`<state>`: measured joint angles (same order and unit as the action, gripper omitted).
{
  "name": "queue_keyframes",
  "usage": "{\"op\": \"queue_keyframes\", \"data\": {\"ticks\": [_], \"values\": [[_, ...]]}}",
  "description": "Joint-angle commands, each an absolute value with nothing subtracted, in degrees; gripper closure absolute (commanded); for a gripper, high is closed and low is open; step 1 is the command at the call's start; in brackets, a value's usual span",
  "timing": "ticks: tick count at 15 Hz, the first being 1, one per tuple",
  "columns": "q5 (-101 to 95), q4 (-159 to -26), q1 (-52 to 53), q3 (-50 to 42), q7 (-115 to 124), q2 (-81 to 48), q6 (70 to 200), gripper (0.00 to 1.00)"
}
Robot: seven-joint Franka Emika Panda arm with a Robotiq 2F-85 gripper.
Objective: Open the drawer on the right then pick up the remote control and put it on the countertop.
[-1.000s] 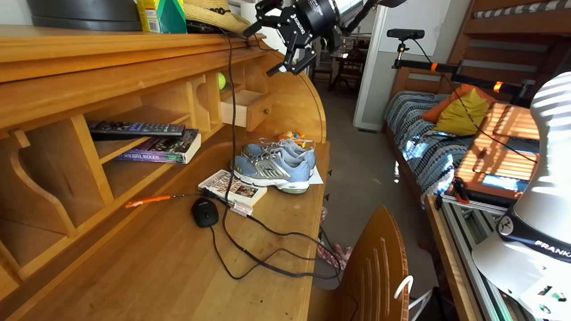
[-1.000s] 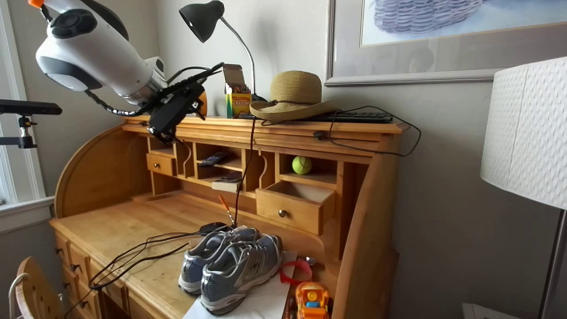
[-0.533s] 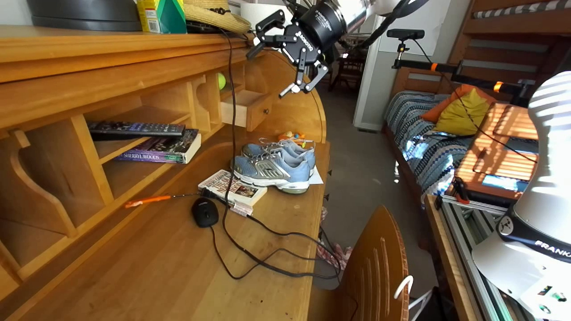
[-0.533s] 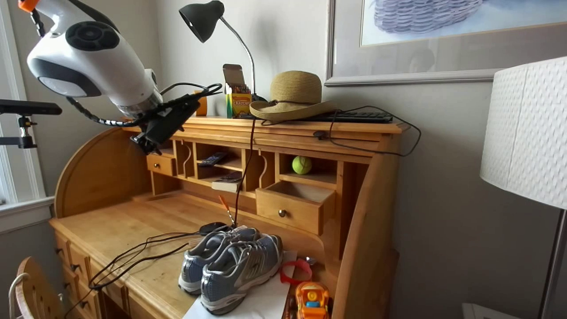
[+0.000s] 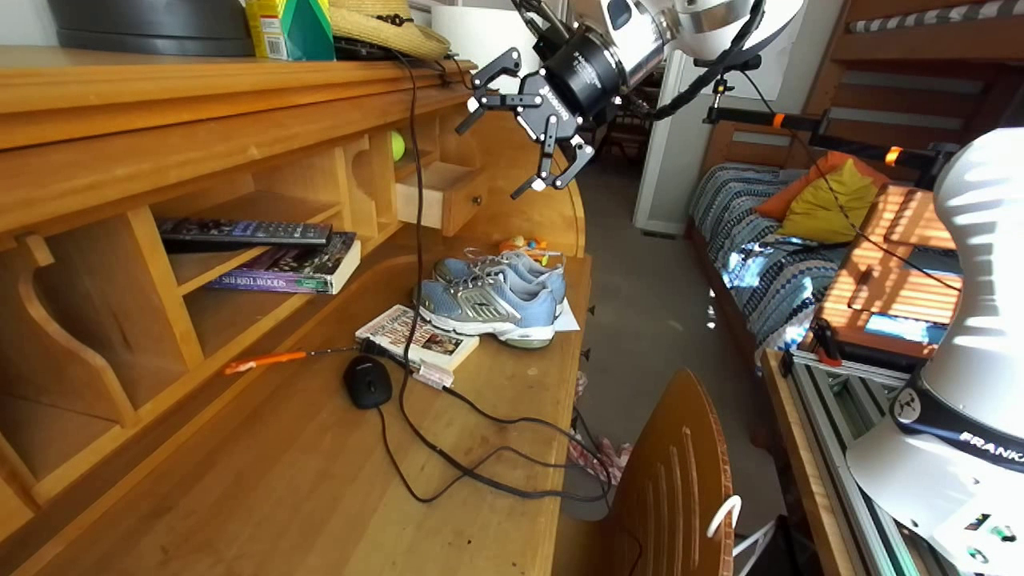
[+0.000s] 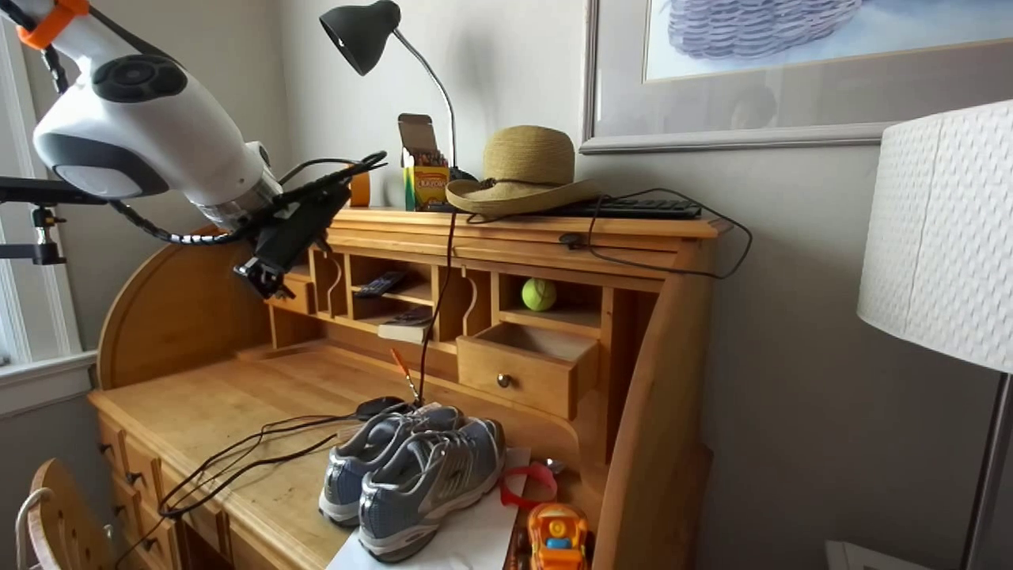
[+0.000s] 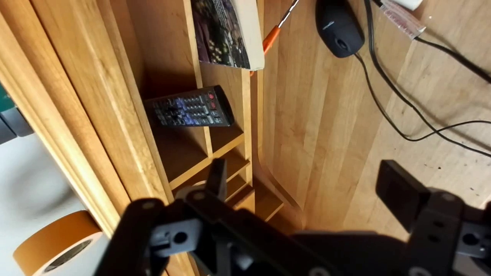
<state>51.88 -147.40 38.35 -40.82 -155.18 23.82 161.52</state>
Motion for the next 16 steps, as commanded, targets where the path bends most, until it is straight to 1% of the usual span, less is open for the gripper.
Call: {"op": "queue_keyframes", "data": {"ticks": [1, 5, 8, 9, 10, 11, 13, 14, 15, 16], "values": [[51.9, -147.3, 38.2, -40.6, -155.1, 23.8, 161.5, 0.00], [51.9, -147.2, 37.8, -40.1, -155.0, 23.7, 161.5, 0.00], [60.5, -148.6, 44.6, -42.0, -159.2, 23.6, 171.4, 0.00], [58.6, -149.6, 48.6, -43.6, -155.6, 25.6, 175.7, 0.00], [64.7, -149.4, 51.2, -44.3, -160.7, 24.5, 178.6, 0.00], [61.4, -150.1, 55.5, -46.0, -156.5, 26.0, 183.3, 0.00], [66.1, -150.1, 64.5, -50.4, -161.9, 27.0, 190.3, 0.00], [59.7, -151.0, 68.8, -53.0, -155.7, 27.7, 194.0, 0.00], [61.6, -150.6, 73.3, -55.7, -157.6, 28.1, 197.4, 0.00], [58.1, -151.1, 77.9, -58.7, -154.6, 28.3, 202.1, 0.00]]}}
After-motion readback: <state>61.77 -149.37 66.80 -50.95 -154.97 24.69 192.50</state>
